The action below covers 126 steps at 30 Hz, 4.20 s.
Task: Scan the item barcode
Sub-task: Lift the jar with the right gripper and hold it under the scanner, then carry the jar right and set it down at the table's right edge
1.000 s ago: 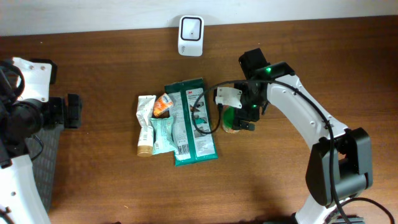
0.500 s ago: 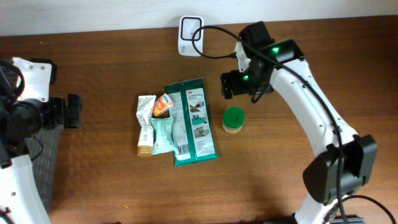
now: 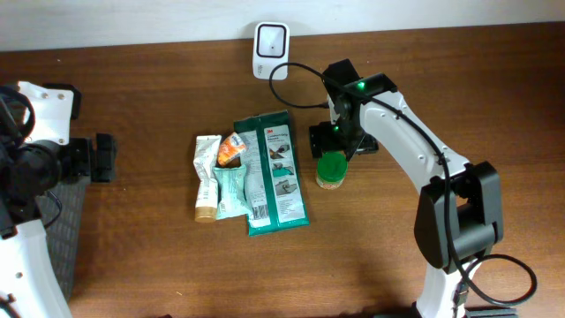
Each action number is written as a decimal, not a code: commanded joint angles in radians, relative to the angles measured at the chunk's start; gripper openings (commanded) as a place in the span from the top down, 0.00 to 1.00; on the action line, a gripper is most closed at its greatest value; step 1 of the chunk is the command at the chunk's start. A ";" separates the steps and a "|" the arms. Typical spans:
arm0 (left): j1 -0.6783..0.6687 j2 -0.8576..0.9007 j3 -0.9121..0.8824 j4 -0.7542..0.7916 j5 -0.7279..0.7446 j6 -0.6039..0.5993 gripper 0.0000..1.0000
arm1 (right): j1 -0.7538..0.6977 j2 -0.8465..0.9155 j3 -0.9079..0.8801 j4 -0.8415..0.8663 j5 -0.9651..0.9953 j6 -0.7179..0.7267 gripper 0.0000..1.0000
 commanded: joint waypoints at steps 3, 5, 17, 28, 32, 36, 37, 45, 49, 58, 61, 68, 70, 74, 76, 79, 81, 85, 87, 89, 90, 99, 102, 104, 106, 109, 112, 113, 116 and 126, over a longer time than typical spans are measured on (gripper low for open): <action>0.006 -0.002 0.011 0.002 0.004 0.016 0.01 | 0.020 0.006 -0.060 0.016 0.008 0.002 0.05; 0.006 -0.002 0.011 0.002 0.004 0.016 0.01 | 0.019 0.006 -0.117 0.053 -0.011 0.008 0.05; 0.006 -0.001 0.011 0.002 0.004 0.016 0.01 | 0.018 0.003 -0.061 -0.025 -0.018 -0.234 0.56; 0.006 -0.001 0.011 0.002 0.004 0.016 0.01 | 0.018 0.003 0.004 -0.038 -0.035 -0.947 0.50; 0.006 -0.001 0.011 0.002 0.004 0.016 0.01 | 0.018 0.003 0.003 -0.029 -0.039 -0.797 0.51; 0.006 -0.001 0.011 0.002 0.004 0.016 0.01 | 0.018 0.003 0.015 -0.010 -0.340 -0.737 0.73; 0.006 -0.001 0.011 0.002 0.004 0.016 0.01 | 0.018 -0.001 0.042 -0.008 -0.453 -0.774 0.73; 0.006 -0.001 0.011 0.002 0.004 0.016 0.01 | 0.018 -0.253 0.439 -0.200 -0.757 -0.935 0.66; 0.006 0.000 0.011 0.002 0.004 0.016 0.01 | 0.017 -0.324 0.439 -0.214 -0.802 -0.929 0.63; 0.006 0.000 0.011 0.002 0.004 0.016 0.01 | -0.203 -0.324 0.438 -0.102 -1.062 -0.628 0.61; 0.006 0.000 0.011 0.002 0.004 0.016 0.01 | -0.180 -0.304 0.438 -0.098 -0.909 -0.648 0.60; 0.006 0.000 0.011 0.002 0.004 0.016 0.01 | 0.084 0.076 0.433 0.347 0.100 -0.742 0.62; 0.006 0.000 0.011 0.002 0.004 0.016 0.01 | 0.090 0.180 0.433 0.554 0.267 -0.968 0.65; 0.006 0.000 0.011 0.002 0.004 0.016 0.01 | 0.088 0.288 0.433 0.895 0.420 -1.404 0.65; 0.006 0.000 0.011 0.002 0.003 0.016 0.01 | 0.088 0.338 0.433 0.995 0.420 -1.615 0.65; 0.006 0.000 0.011 0.002 0.004 0.016 0.01 | 0.090 0.408 0.433 1.079 0.420 -1.703 0.61; 0.006 0.000 0.011 0.002 0.004 0.016 0.01 | 0.090 0.446 0.433 1.096 0.420 -1.703 0.61; 0.006 0.000 0.011 0.001 0.004 0.016 0.01 | 0.090 0.452 0.433 1.104 0.440 -1.702 0.57; 0.006 0.000 0.011 0.002 0.004 0.016 0.01 | 0.089 0.427 0.433 1.095 0.464 -1.669 0.56; 0.006 0.000 0.011 0.002 0.004 0.016 0.01 | 0.087 0.364 0.433 1.087 0.445 -1.498 0.56; 0.006 0.000 0.011 0.002 0.003 0.016 0.01 | 0.084 0.322 0.433 1.053 0.431 -1.419 0.56; 0.006 0.000 0.011 0.002 0.004 0.016 0.01 | -0.101 0.031 0.432 -0.036 -0.046 -0.533 0.56; 0.006 0.000 0.011 0.002 0.004 0.016 0.01 | -0.237 0.081 0.422 -0.304 -0.034 -0.473 0.54; 0.006 0.000 0.011 0.002 0.004 0.016 0.01 | -0.336 0.103 0.384 -0.318 -0.032 -0.374 0.53; 0.006 0.000 0.011 0.002 0.004 0.016 0.01 | -0.439 0.135 0.343 -0.307 0.029 -0.254 0.53; 0.006 0.000 0.011 0.002 0.004 0.016 0.01 | -0.613 0.171 0.328 -0.285 0.042 -0.096 0.54; 0.006 0.000 0.011 0.002 0.004 0.016 0.01 | -0.693 0.172 0.319 -0.241 0.045 -0.070 0.53; 0.006 0.000 0.011 0.002 0.004 0.016 0.01 | -0.712 0.173 0.289 -0.171 0.045 -0.069 0.52; 0.006 0.000 0.011 0.002 0.004 0.016 0.01 | -0.716 0.175 0.189 -0.073 0.045 -0.069 0.50; 0.006 0.000 0.011 0.002 0.004 0.016 0.01 | -0.716 0.136 0.235 -0.173 0.029 -0.069 0.02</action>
